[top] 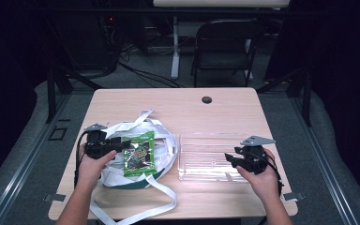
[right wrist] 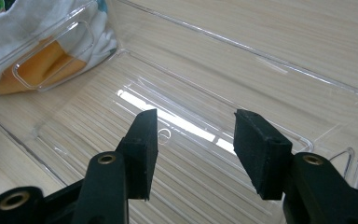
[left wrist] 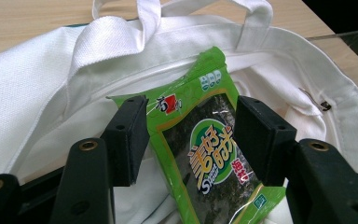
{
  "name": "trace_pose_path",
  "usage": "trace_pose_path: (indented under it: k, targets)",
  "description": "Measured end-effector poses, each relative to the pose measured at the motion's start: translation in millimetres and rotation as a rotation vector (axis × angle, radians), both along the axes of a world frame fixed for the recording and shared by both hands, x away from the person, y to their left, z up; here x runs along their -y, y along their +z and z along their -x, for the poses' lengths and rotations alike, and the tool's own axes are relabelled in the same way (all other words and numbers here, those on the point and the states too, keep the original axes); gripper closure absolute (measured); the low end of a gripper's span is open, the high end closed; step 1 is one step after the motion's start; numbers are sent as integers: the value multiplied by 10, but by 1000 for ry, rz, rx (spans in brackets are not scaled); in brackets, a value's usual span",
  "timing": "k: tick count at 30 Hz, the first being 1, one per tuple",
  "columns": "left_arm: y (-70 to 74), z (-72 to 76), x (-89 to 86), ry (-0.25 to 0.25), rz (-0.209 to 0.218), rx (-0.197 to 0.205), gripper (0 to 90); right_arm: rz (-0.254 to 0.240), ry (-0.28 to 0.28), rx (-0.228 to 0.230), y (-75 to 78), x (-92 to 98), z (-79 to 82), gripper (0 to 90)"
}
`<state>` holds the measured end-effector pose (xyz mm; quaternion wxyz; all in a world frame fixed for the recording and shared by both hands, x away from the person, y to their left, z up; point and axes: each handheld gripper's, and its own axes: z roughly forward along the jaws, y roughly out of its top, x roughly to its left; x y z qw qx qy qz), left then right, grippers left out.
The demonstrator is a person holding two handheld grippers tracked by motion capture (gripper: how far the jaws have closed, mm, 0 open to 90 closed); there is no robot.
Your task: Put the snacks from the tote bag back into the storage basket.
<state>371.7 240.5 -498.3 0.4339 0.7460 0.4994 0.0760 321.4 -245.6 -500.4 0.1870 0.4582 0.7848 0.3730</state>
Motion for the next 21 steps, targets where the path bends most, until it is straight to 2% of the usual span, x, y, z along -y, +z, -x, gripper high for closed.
trace_pose_path:
  k: [4, 7, 10, 15, 21]
  targets:
    - [4, -1, 4, 8, 9, -1, 450, 51, 23, 19, -18, -32, 17, 505]
    - [-1, -12, 22, 15, 19, 4, 451, 32, 24, 14, -10, -41, 38, 534]
    - [-2, -4, 36, 16, 6, 1, 451, 29, 19, 23, 12, -33, 45, 537]
    - [5, 9, 39, 12, 16, 1, 436, 46, 9, 30, 18, -34, 57, 535]
    - [-2, 13, 19, 34, 33, -11, 404, 27, 4, 38, 41, -38, 71, 533]
